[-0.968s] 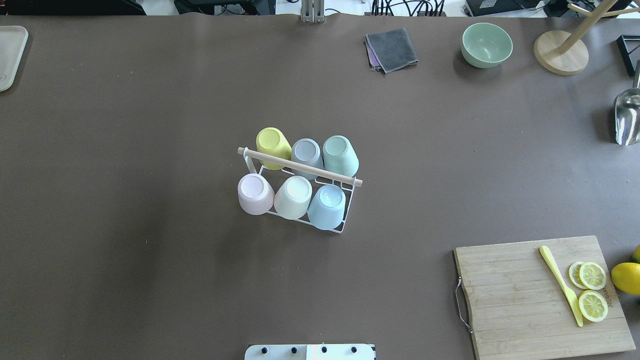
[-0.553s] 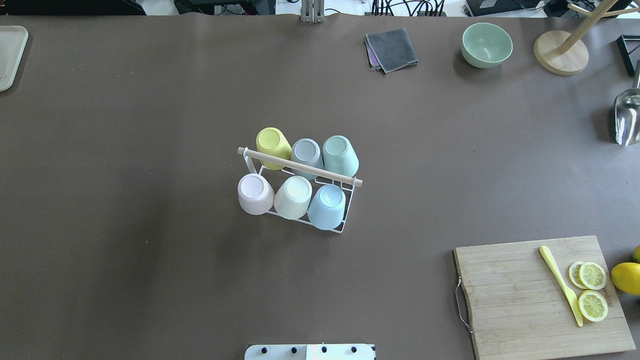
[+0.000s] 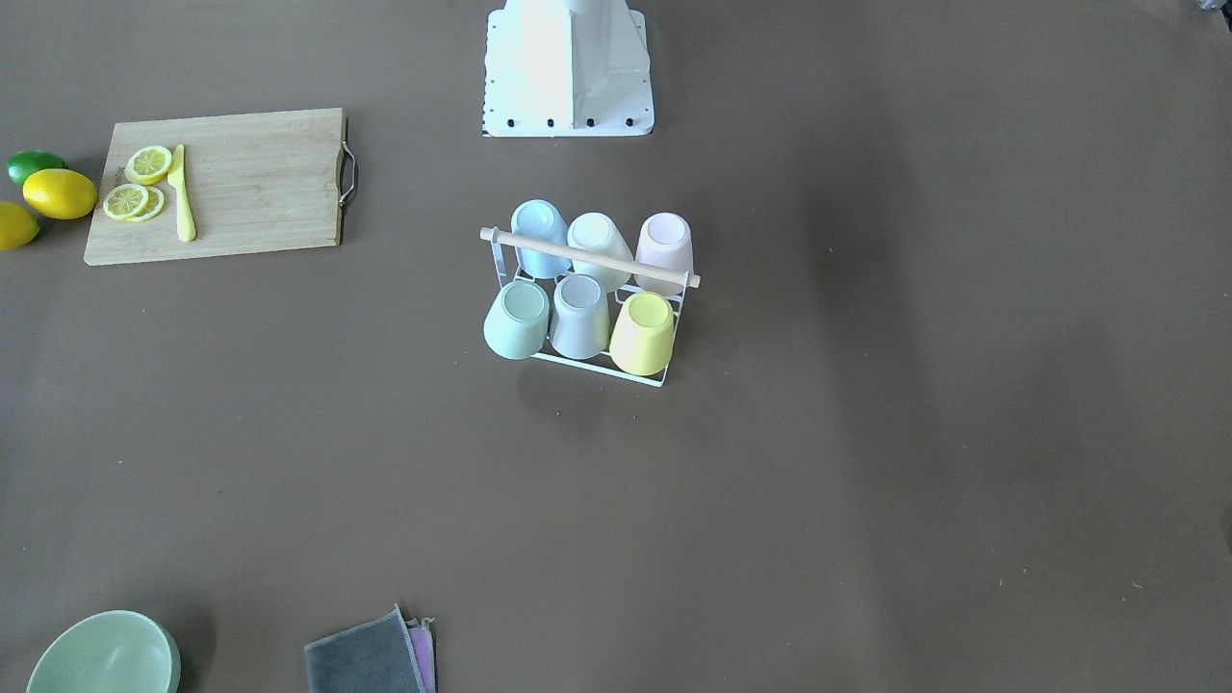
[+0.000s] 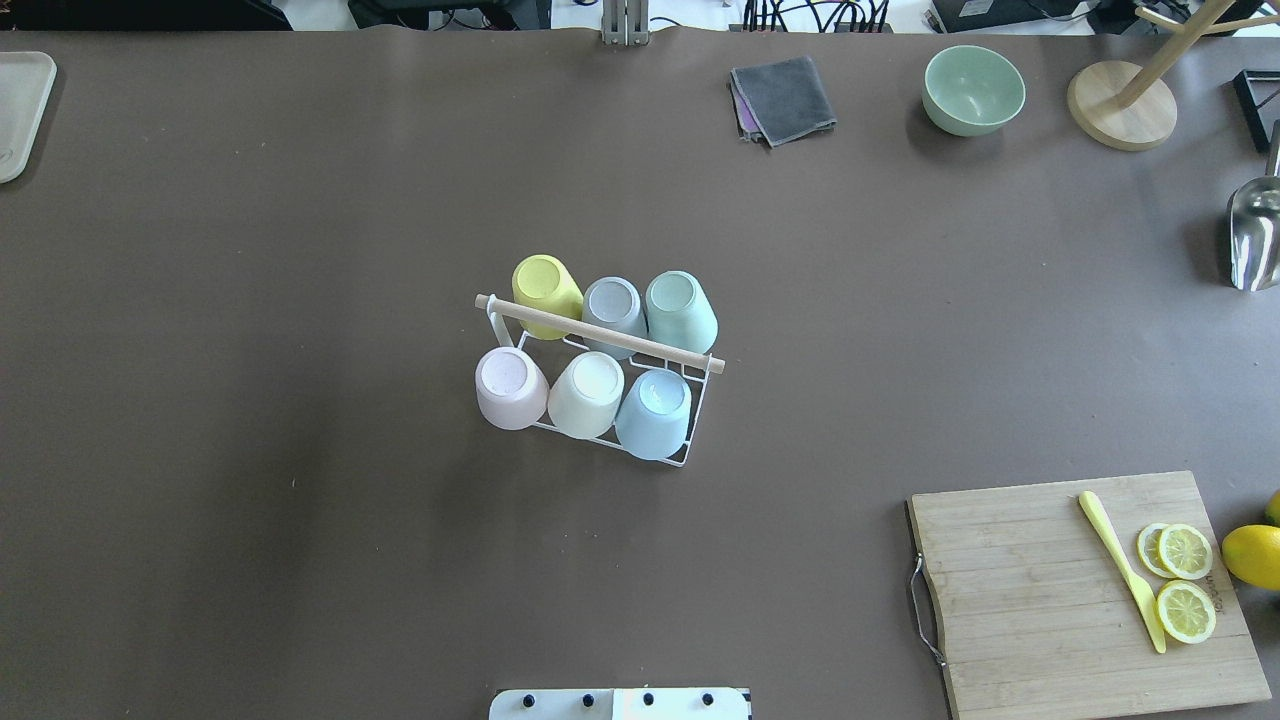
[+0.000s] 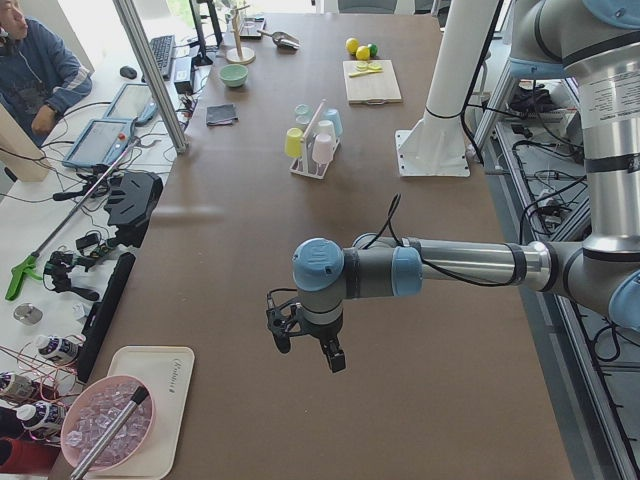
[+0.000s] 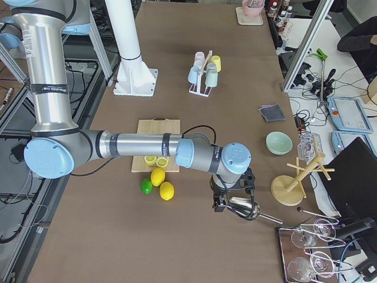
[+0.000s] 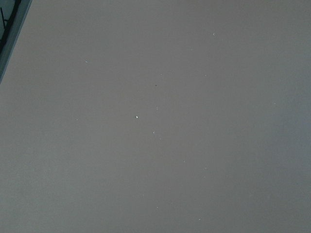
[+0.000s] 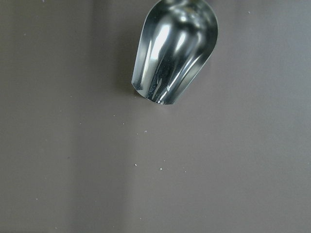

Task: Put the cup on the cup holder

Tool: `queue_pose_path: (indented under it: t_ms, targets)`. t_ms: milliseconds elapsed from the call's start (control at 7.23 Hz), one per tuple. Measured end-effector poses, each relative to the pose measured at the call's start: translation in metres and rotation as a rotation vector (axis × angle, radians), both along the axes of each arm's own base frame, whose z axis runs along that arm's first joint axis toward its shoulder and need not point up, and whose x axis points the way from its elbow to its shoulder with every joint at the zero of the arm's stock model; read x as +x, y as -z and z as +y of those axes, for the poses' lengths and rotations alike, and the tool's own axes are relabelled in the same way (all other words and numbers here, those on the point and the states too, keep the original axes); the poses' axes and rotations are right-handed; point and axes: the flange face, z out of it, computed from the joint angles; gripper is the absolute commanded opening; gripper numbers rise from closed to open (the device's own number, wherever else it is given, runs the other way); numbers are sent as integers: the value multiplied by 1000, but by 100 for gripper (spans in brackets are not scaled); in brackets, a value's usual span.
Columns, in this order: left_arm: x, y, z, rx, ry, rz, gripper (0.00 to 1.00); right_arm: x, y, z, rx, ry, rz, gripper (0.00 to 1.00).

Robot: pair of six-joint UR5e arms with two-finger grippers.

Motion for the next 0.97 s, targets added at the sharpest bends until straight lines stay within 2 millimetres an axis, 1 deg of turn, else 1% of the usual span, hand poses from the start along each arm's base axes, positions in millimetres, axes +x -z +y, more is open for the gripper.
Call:
queue_pose_path:
  t_ms: [968]
  targets:
    - [0,0,1,-12,-1,1,99,-1,0,1,-1,2,-5,100]
